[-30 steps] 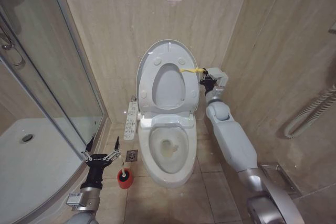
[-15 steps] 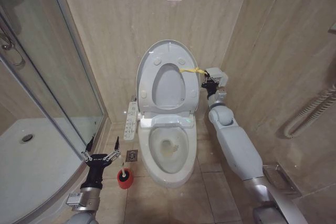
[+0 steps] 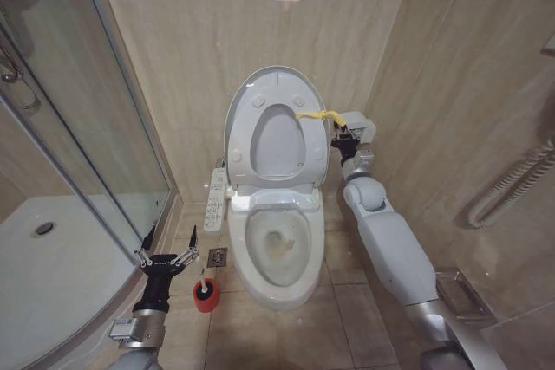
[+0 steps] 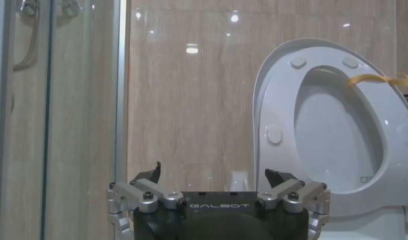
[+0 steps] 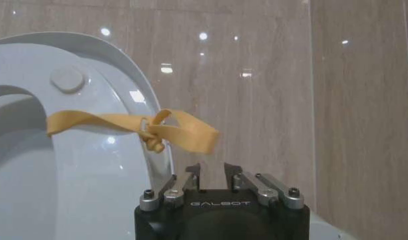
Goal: Open the toilet lid, clean the toilet bowl with a toilet brush, close the toilet lid, and flush.
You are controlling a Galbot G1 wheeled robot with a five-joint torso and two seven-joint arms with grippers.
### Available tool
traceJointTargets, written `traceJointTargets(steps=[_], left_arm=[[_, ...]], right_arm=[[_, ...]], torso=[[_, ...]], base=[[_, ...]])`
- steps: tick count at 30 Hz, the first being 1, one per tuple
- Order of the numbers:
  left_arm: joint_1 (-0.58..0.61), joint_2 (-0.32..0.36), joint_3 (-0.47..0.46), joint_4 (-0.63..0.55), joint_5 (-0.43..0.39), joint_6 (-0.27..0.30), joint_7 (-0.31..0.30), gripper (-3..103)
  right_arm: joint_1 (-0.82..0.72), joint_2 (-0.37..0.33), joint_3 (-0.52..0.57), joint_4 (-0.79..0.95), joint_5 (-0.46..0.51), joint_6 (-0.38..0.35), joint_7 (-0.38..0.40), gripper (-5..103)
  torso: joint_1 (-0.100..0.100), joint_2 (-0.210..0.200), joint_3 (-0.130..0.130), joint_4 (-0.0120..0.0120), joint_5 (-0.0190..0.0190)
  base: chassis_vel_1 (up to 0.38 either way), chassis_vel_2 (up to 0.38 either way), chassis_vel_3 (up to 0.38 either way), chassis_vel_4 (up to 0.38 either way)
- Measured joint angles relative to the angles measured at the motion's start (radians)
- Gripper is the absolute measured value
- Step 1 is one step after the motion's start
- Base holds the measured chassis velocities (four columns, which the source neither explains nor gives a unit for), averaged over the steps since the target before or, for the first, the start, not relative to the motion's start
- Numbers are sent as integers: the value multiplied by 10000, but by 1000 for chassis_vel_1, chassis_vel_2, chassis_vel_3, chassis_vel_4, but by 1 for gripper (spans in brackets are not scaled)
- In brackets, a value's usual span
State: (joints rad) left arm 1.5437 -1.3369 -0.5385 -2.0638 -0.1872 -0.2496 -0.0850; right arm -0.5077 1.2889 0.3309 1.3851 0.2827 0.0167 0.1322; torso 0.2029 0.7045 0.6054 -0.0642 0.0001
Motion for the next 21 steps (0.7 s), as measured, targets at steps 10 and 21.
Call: traceJointTargets(steps=[10, 21], left_arm=[[0, 0, 0, 0, 0, 0, 0, 100], [0, 0, 0, 0, 0, 0, 0, 100]], right_arm=[[-52, -71, 149, -69, 0, 9, 15, 46], [-149, -406, 489, -151, 13, 79, -22, 98]], torso=[[0, 0, 0, 5, 0], [0, 0, 0, 1, 1]], base=[[0, 0, 0, 0], [0, 0, 0, 0]])
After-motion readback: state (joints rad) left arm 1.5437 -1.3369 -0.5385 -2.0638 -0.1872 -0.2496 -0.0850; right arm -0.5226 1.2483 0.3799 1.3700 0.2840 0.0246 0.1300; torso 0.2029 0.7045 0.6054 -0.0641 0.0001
